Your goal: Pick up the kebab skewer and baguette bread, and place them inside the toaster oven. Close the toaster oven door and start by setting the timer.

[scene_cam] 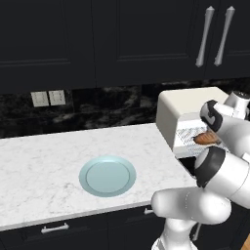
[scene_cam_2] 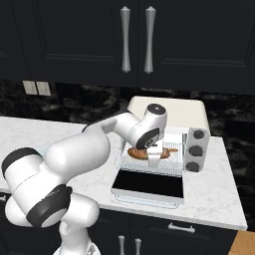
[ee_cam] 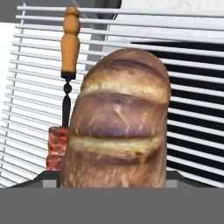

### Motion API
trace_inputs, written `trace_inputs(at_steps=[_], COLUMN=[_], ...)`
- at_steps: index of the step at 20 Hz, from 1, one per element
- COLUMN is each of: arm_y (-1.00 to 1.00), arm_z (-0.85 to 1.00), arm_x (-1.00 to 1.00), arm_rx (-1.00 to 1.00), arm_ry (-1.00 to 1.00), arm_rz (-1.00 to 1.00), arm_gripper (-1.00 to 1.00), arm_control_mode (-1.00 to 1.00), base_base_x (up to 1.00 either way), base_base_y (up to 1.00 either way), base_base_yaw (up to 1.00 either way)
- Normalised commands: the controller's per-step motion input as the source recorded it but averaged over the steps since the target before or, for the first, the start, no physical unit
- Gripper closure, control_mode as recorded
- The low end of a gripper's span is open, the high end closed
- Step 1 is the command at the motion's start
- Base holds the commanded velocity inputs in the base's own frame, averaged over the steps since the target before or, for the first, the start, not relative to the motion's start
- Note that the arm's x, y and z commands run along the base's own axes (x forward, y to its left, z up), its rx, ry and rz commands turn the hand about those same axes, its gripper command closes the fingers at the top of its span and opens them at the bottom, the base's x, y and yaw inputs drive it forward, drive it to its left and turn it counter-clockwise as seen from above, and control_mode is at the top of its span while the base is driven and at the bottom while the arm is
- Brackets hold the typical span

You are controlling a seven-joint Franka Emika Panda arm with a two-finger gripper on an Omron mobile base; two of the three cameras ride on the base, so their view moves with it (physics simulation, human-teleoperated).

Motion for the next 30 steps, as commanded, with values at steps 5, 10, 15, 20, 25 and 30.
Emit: trace_inputs(at_steps=[5, 10, 15, 20, 25, 30], arm_y=[0.00, -0.05, -0.06, -0.03, -0.08, -0.01], arm_z=[-0.12, -0.14, -0.02, 0.00, 0.00, 0.00], arm_x=[0.13, 0.02, 0.00, -0.02, -0.19, -0.12], arm_rx=[0.00, 0.00, 0.00, 0.00, 0.00, 0.00], arm_ry=[0.00, 0.00, 0.00, 0.00, -0.03, -0.02], arm_rz=[0.00, 0.00, 0.00, 0.00, 0.00, 0.00], arm_gripper=[1.00, 1.00, 1.00, -1.00, -1.00, -1.00], arm_control_mode=[-1.00, -1.00, -1.00, -1.00, -1.00, -1.00], base_base_x=[0.00, 0.00, 0.00, 0.00, 0.00, 0.00], base_base_y=[0.00, 0.00, 0.00, 0.00, 0.00, 0.00], base_base_yaw=[0.00, 0.00, 0.00, 0.00, 0.00, 0.00])
